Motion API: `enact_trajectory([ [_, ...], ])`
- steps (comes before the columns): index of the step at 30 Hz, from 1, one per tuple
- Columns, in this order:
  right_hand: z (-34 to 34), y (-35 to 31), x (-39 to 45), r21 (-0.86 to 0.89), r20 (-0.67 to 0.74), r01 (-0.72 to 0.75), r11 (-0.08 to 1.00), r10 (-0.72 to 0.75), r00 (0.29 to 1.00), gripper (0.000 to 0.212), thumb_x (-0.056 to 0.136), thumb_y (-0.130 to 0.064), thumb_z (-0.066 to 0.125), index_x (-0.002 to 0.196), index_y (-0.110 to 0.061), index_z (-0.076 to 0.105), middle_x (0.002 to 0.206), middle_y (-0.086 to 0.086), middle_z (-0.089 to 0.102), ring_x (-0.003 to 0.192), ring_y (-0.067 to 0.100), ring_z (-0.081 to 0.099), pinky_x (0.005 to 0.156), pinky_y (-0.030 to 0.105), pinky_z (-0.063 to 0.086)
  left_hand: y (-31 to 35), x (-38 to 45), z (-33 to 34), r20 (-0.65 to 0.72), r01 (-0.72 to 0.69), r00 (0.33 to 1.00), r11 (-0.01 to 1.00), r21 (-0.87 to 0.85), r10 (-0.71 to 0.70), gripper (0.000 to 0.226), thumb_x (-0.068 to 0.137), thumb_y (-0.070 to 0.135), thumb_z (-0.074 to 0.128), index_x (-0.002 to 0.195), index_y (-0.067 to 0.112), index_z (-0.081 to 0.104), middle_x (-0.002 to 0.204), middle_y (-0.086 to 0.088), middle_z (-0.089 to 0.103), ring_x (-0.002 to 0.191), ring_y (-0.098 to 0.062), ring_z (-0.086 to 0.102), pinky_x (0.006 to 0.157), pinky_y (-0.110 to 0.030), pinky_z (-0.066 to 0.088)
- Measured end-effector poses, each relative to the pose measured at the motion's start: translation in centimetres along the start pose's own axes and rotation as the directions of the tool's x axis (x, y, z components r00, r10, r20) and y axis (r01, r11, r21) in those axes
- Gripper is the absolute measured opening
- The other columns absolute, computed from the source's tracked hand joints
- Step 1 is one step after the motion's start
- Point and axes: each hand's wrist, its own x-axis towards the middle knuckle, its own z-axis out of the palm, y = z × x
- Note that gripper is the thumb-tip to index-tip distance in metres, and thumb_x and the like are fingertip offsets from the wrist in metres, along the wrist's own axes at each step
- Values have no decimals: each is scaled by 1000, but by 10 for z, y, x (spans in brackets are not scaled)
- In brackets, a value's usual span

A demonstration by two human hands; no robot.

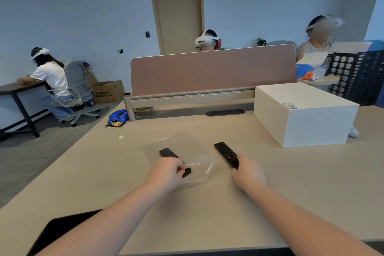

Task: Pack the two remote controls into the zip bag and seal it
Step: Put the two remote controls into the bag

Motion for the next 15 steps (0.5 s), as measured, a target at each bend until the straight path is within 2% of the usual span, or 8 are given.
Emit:
enact_trajectory([
  [2,-1,0,-2,52,-23,-4,999,5,1000,27,87,-15,46,113,-11,55,106,10,67,100,31,61,76,34,51,-1,-3,4,9,-4,1000,1000,21,4,18,89,23,55,93,19,72,97,0,73,94,-24,63,75,-32,50],
  [4,-3,-1,-6,121,-54,7,993,-1,999,29,89,-15,47,117,-11,56,106,11,68,99,31,62,75,33,51,-3,-4,8,18,0,1000,1000,23,0,20,90,24,54,93,18,72,93,-1,73,91,-25,62,67,-31,46],
  [6,-9,-4,-12,226,-78,33,973,-15,997,31,89,-16,48,118,-12,57,101,11,69,92,30,64,73,33,53,-4,-5,10,21,9,1000,1000,25,-10,21,91,25,53,93,17,72,84,-3,71,84,-26,60,61,-28,37],
  [8,-18,-9,-19,361,-80,63,930,-36,996,31,89,-18,51,119,-16,59,92,5,68,82,25,63,67,30,50,-5,-4,12,14,20,1000,1000,14,-21,22,91,26,53,89,15,72,82,-5,70,81,-27,60,60,-27,35],
  [12,-40,-24,-37,605,1,44,795,-57,998,22,88,-20,60,109,-20,67,80,-1,62,73,19,57,68,28,45,-4,1,9,-28,120,992,988,-94,-123,30,91,32,55,75,12,70,79,-8,71,80,-30,62,62,-32,44],
  [15,-59,-29,-51,727,101,-16,686,-84,991,11,87,-18,63,96,-22,68,71,-2,59,64,17,53,61,25,43,-4,8,2,-47,205,975,963,-176,-216,28,91,33,57,77,14,71,77,-4,68,78,-26,61,62,-28,41],
])
